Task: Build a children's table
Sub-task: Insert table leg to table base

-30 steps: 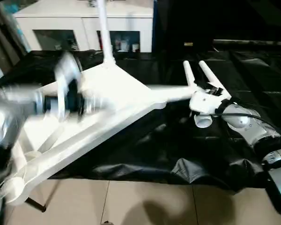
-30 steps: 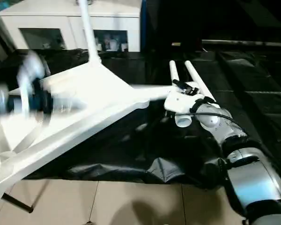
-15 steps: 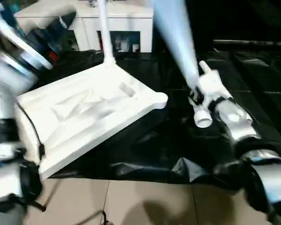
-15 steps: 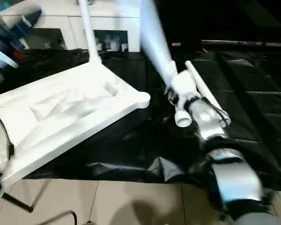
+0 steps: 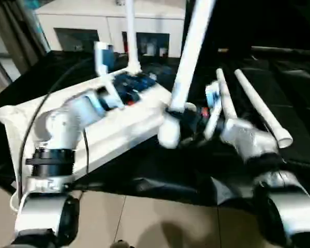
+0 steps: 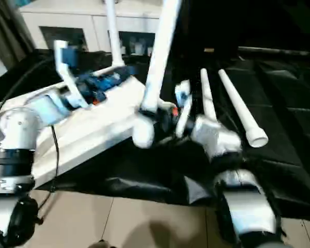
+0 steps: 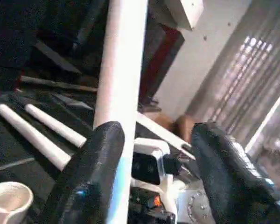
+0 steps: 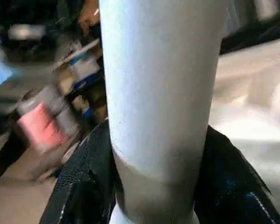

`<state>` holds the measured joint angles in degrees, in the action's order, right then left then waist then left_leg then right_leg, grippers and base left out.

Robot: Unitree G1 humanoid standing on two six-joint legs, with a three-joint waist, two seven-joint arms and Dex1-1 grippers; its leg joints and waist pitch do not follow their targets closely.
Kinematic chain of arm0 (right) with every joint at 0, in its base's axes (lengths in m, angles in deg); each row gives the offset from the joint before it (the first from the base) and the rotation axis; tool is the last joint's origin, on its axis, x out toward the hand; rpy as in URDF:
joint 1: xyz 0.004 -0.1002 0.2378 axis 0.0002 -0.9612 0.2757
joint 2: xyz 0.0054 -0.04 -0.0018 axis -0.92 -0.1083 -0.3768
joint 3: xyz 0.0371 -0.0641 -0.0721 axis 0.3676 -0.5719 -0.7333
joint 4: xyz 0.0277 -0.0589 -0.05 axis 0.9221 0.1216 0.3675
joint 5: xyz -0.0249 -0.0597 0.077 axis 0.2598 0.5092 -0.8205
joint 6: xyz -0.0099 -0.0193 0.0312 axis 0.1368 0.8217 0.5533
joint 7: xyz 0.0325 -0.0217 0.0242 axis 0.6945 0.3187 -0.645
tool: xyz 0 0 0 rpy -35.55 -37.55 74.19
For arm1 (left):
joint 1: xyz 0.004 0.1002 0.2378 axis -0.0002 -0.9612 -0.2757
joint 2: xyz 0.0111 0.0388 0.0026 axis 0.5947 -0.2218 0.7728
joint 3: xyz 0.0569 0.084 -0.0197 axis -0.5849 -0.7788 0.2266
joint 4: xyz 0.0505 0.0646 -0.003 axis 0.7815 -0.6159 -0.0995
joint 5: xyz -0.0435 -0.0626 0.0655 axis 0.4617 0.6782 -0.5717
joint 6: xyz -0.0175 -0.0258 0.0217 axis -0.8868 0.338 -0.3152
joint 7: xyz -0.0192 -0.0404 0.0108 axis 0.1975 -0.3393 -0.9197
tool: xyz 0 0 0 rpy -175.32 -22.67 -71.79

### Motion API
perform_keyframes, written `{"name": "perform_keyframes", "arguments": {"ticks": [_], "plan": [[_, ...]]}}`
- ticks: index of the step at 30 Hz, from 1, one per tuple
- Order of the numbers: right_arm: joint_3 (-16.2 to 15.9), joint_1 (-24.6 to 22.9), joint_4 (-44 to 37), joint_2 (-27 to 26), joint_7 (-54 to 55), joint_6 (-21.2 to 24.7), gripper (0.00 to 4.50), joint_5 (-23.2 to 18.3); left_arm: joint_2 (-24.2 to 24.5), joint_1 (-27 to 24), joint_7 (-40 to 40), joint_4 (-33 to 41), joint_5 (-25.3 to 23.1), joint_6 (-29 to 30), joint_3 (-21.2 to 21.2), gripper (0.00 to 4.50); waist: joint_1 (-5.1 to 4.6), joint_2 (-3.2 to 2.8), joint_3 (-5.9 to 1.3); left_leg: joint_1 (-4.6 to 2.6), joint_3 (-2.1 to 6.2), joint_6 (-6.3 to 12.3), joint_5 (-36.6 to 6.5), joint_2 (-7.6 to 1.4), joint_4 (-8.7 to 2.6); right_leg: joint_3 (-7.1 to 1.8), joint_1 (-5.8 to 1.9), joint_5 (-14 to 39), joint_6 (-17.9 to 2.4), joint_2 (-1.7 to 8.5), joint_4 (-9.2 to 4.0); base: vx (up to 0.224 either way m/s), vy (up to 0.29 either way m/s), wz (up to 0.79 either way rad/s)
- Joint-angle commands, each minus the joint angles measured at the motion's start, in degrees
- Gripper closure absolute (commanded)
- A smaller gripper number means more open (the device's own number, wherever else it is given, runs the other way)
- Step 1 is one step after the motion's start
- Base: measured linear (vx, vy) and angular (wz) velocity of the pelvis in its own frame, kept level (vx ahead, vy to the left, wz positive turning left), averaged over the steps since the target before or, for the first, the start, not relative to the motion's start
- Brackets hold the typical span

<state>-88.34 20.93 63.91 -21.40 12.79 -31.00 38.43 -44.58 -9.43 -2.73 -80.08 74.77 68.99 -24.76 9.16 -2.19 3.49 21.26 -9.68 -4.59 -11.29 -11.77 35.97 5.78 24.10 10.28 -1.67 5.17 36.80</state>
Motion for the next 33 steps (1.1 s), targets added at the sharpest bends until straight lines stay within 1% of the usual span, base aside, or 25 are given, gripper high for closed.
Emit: {"name": "perform_keyframes", "arguments": {"ticks": [1,2,3,4,5,6,8,10,12,13,14,15,16,17,19,20,22,23,24,25,26,27,28,31,33], "plan": [[-2.54,-0.26,-6.24,1.09,-3.89,3.32,2.59,-1.78,-0.98,-0.21,-0.53,1.45,-0.74,1.31,-1.81,1.37,0.29,0.91,-4.53,0.12,0.11,2.63,-6.89,-1.03,-4.07,-2.99,-4.11,13.42,-10.32,3.05,-4.63,0.0,0.0,0.0],[-2.83,-0.52,-7.26,1.37,-4.49,4.35,2.59,-1.79,-1.26,-0.23,-0.33,1.76,-0.73,1.77,-1.94,1.16,0.33,0.89,-4.54,0.28,0.18,2.27,-6.95,-1.1,-4.13,-2.99,-4.05,14.51,-9.71,3.24,-4.69,0.0,0.0,0.0],[-3.42,-1.04,-9.37,1.92,-5.61,6.21,2.59,-1.98,-1.59,-0.38,0.09,2.46,-0.3,2.88,-2.4,1.15,0.38,0.91,-4.62,0.22,0.21,2.08,-6.78,-1.12,-4.16,-2.92,-4.1,14.73,-9.5,3.26,-4.69,0.0,0.0,0.0],[-3.42,-1.04,-9.37,1.92,-5.61,6.21,2.59,-1.98,-1.59,-0.38,0.09,2.46,-0.3,2.88,-2.4,1.15,0.51,0.98,-4.65,0.21,0.22,1.99,-6.04,-1.09,-4.06,-3.0,-4.02,14.25,-9.31,3.25,-4.67,0.0,0.0,0.0],[-4.07,-1.37,-11.15,2.47,-6.77,7.95,2.59,-2.11,-2.04,-0.52,0.59,2.86,-0.56,2.9,-3.19,0.97,0.49,1.25,-4.55,0.34,0.2,2.02,-6.1,-1.03,-4.16,-2.91,-4.02,15.03,-8.95,3.16,-4.75,0.0,0.0,0.0],[-4.53,-1.38,-11.68,2.67,-7.35,8.17,2.59,-2.03,-2.61,-0.56,1.15,2.52,-1.15,2.01,-3.43,0.81,0.56,1.18,-4.61,0.25,0.18,2.02,-6.0,-1.05,-4.09,-2.92,-3.94,15.31,-8.65,3.17,-4.83,0.0,0.0,0.0],[-4.84,-1.43,-12.1,2.84,-7.6,8.34,2.6,-2.04,-2.99,-0.55,1.54,2.19,-1.6,1.28,-3.54,0.7,0.55,1.25,-4.64,0.36,0.18,2.01,-5.25,-1.03,-4.07,-2.96,-3.89,15.12,-8.05,3.21,-4.88,0.0,0.0,0.0],[-5.65,-1.76,-13.6,3.32,-8.1,9.36,2.6,-2.39,-3.64,-0.68,2.06,1.85,-1.7,0.68,-3.5,0.53,0.64,1.21,-4.67,0.3,0.2,2.09,-5.04,-1.05,-4.07,-2.93,-3.82,14.82,-8.19,3.18,-4.88,0.0,0.0,0.0],[-6.89,-2.5,-15.76,4.1,-8.67,10.87,2.61,-2.74,-4.32,-1.03,1.83,2.67,-0.55,0.97,-3.08,0.33,0.7,1.34,-4.67,0.37,0.21,2.21,-4.31,-1.04,-4.03,-2.95,-3.89,13.06,-8.49,3.08,-4.71,0.0,0.0,0.0],[-7.0,-2.56,-15.93,4.17,-8.74,11.0,2.61,-2.76,-4.37,-1.08,1.73,2.81,-0.41,1.03,-3.06,0.33,0.79,1.34,-4.69,0.38,0.21,2.27,-4.33,-1.04,-4.03,-2.93,-3.9,12.96,-8.54,3.11,-4.7,0.0,0.0,0.0],[-7.22,-2.82,-16.57,4.34,-8.91,11.51,2.61,-2.7,-4.49,-1.28,1.35,3.51,0.0,1.53,-2.96,0.19,0.83,1.4,-4.68,0.37,0.2,2.21,-4.35,-1.03,-4.03,-2.93,-3.89,12.98,-8.61,3.13,-4.68,0.0,0.0,0.0],[-7.38,-2.98,-16.92,4.37,-8.88,11.72,2.61,-2.45,-4.41,-1.47,0.91,4.16,0.22,2.07,-3.12,0.19,0.91,1.32,-4.71,0.4,0.19,2.15,-4.33,-1.02,-4.02,-2.94,-3.88,13.01,-8.67,3.18,-4.67,0.0,0.0,0.0],[-7.55,-3.08,-17.2,4.37,-8.9,11.84,2.61,-2.16,-4.33,-1.63,0.71,4.64,0.08,2.19,-3.43,0.02,0.91,1.31,-4.7,0.37,0.21,2.05,-4.54,-1.07,-4.05,-2.92,-3.85,13.23,-8.74,3.22,-4.72,0.0,0.0,0.0],[-7.62,-3.07,-17.22,4.25,-8.68,11.77,2.61,-1.84,-4.34,-1.7,0.7,4.85,0.03,2.23,-3.55,0.0,0.88,1.34,-4.65,0.36,0.21,1.83,-4.98,-1.1,-4.12,-2.89,-3.82,13.71,-8.78,3.25,-4.81,0.0,0.0,0.0],[-7.67,-2.95,-17.03,4.1,-8.27,11.61,2.61,-1.43,-4.61,-1.69,1.38,4.75,-0.2,1.93,-3.39,0.0,0.82,1.35,-4.64,0.37,0.21,1.71,-5.11,-1.03,-4.1,-2.89,-3.85,13.9,-8.61,3.22,-4.86,0.0,0.0,0.0],[-7.76,-2.96,-17.16,4.16,-8.12,11.63,2.61,-1.44,-4.97,-1.39,2.5,4.22,-0.27,1.93,-2.81,0.2,0.81,1.35,-4.61,0.38,0.21,1.69,-5.21,-1.03,-4.12,-2.91,-3.86,14.09,-8.5,3.24,-4.89,0.0,0.0,0.0],[-7.85,-3.07,-17.7,4.26,-7.86,11.85,2.61,-1.65,-5.85,-0.5,5.85,2.54,-1.03,1.29,-1.31,0.27,0.77,1.38,-4.53,0.41,0.23,1.47,-5.71,-1.04,-4.14,-2.89,-3.9,15.02,-8.08,3.26,-5.01,0.0,0.0,0.0],[-7.9,-3.21,-18.13,4.35,-7.68,12.02,2.61,-1.81,-6.17,-0.16,7.19,1.85,-1.48,0.82,-0.77,0.36,0.82,1.43,-4.53,0.33,0.24,1.47,-5.76,-0.94,-4.15,-2.88,-3.91,15.72,-7.27,3.2,-5.21,0.0,0.0,0.0],[-7.9,-3.26,-18.29,4.37,-7.61,12.05,2.61,-1.85,-6.27,-0.07,7.61,1.63,-1.71,0.53,-0.63,0.49,0.87,1.41,-4.59,0.28,0.27,1.43,-5.64,-1.0,-4.16,-2.91,-3.89,15.55,-7.12,3.17,-5.14,0.0,0.0,0.0],[-7.75,-3.37,-18.62,4.32,-7.37,12.06,2.61,-1.91,-6.42,0.04,8.41,1.3,-2.04,-0.09,-0.36,0.63,0.8,1.44,-4.62,0.4,0.37,1.4,-5.24,-1.04,-4.21,-2.9,-3.98,14.86,-6.96,3.17,-4.94,0.0,0.0,0.0],[-7.56,-3.48,-18.98,4.24,-7.05,12.09,2.61,-1.99,-6.68,0.05,9.22,1.13,-2.17,-0.6,0.04,0.76,0.79,1.41,-4.61,0.36,0.36,1.49,-5.03,-1.05,-4.22,-2.9,-3.91,14.76,-6.96,3.17,-5.08,0.0,0.0,0.0],[-7.52,-3.53,-19.14,4.21,-6.94,12.13,2.61,-2.03,-6.77,-0.08,9.29,1.4,-1.94,-0.35,0.12,0.76,0.8,1.33,-4.66,0.31,0.32,1.39,-4.86,-1.03,-4.15,-2.91,-3.87,14.11,-7.37,3.18,-5.0,0.0,0.0,0.0],[-7.51,-3.53,-19.15,4.21,-6.93,12.14,2.61,-2.04,-6.77,-0.1,9.28,1.45,-1.93,-0.32,0.11,0.83,0.83,1.4,-4.73,0.29,0.28,1.47,-4.47,-1.03,-4.11,-2.93,-3.88,12.85,-7.89,3.14,-4.81,0.0,0.0,0.0],[-7.48,-3.54,-19.34,4.22,-6.77,12.2,2.61,-2.13,-6.76,-0.56,9.16,2.55,-1.63,0.72,-0.43,1.15,0.81,1.4,-4.84,0.42,0.29,1.92,-3.61,-1.04,-3.98,-2.92,-3.97,9.8,-9.36,3.13,-4.41,0.0,0.0,0.0],[-7.35,-3.42,-19.25,4.03,-5.98,11.61,2.61,-1.79,-7.07,-0.66,10.08,2.83,-1.48,1.56,-0.57,1.24,0.76,1.38,-4.82,0.37,0.26,2.01,-3.76,-1.06,-3.97,-2.91,-3.96,9.63,-9.76,3.17,-4.4,0.0,0.0,0.0]]}}
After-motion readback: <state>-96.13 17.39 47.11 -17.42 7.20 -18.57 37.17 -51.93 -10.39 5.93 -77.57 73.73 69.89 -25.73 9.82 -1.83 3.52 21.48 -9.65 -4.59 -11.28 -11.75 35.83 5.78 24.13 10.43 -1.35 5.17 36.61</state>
